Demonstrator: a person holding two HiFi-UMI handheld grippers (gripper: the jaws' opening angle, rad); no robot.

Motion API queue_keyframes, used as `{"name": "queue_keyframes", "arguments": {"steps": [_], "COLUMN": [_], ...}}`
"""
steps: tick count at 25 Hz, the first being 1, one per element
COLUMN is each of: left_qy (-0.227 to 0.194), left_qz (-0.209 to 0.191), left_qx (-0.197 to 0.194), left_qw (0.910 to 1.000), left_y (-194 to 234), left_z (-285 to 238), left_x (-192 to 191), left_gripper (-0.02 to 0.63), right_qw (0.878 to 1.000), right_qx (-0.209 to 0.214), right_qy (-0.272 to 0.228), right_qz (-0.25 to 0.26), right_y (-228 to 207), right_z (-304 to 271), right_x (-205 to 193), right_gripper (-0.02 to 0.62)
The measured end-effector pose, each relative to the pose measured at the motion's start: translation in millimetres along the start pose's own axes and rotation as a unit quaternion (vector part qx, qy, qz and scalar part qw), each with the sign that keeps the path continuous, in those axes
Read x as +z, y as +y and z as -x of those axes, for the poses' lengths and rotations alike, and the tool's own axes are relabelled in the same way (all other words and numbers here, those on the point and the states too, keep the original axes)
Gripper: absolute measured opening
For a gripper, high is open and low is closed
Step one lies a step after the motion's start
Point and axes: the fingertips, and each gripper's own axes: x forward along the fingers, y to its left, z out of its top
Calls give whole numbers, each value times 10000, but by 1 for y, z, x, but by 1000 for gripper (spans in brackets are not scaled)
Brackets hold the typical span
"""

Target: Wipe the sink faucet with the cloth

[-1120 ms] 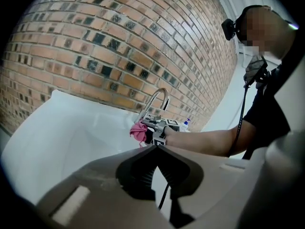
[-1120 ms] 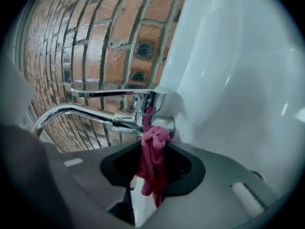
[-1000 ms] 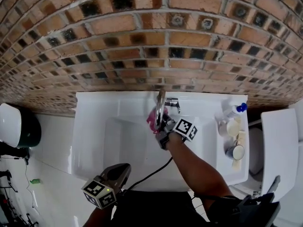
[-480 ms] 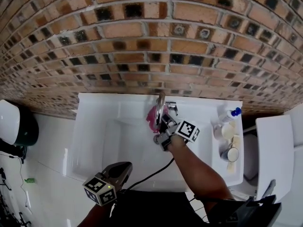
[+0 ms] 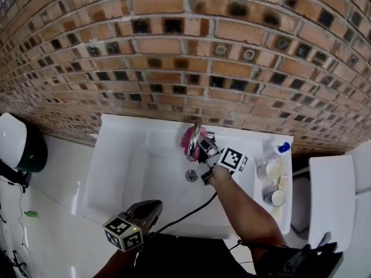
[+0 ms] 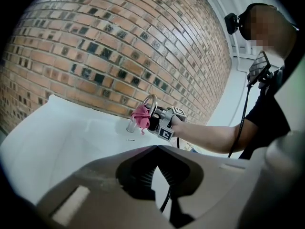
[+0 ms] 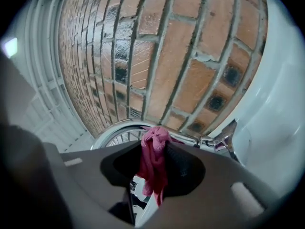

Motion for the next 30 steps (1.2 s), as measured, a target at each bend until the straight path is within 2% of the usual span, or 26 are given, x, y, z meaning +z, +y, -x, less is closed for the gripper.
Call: {"name": "queue_keyframes", "arguments": {"steps": [4, 6, 8, 12, 14, 17, 23, 25, 28, 30], "left_qy": [-25, -41, -63, -131, -157, -196, -269, -307, -364, -380], "left_qz": [67, 96, 105, 120, 166, 222, 272, 302, 346, 352], "left_qx": [55, 81, 113, 170, 213, 201, 164, 179, 217, 227], "left_qw": [10000, 9999, 9999, 9997, 9995, 9994, 9991, 9989, 9985, 9984], "left_y": [-9, -13, -17, -27, -32, -41, -56, -58, -57, -57], "left_z": [-4, -6, -7, -12, -14, -21, -32, -34, -34, -33], "left_x": [-6, -8, -8, -10, -13, -19, -29, -31, -32, -31], "left_gripper": [6, 6, 6, 6, 6, 6, 6, 6, 6, 6], "right_qw": [9950, 9909, 9816, 9477, 9217, 8753, 7870, 7562, 6954, 6652], "right_qx": [-601, -436, -68, 337, 485, 600, 902, 855, 629, 499], "right_qy": [424, 679, 945, 1558, 1940, 2444, 2985, 3079, 3189, 3217], "right_qz": [672, 1082, 1660, 2764, 3324, 4130, 5324, 5709, 6409, 6720], "right_y": [-6, 1, 16, 33, 40, 43, 48, 47, 46, 44], "right_z": [14, 13, 9, 11, 15, 23, 40, 41, 44, 46], "right_x": [5, 6, 8, 3, -8, -24, -40, -44, -51, -54], "right_gripper": [130, 130, 130, 130, 130, 126, 127, 127, 127, 127]}}
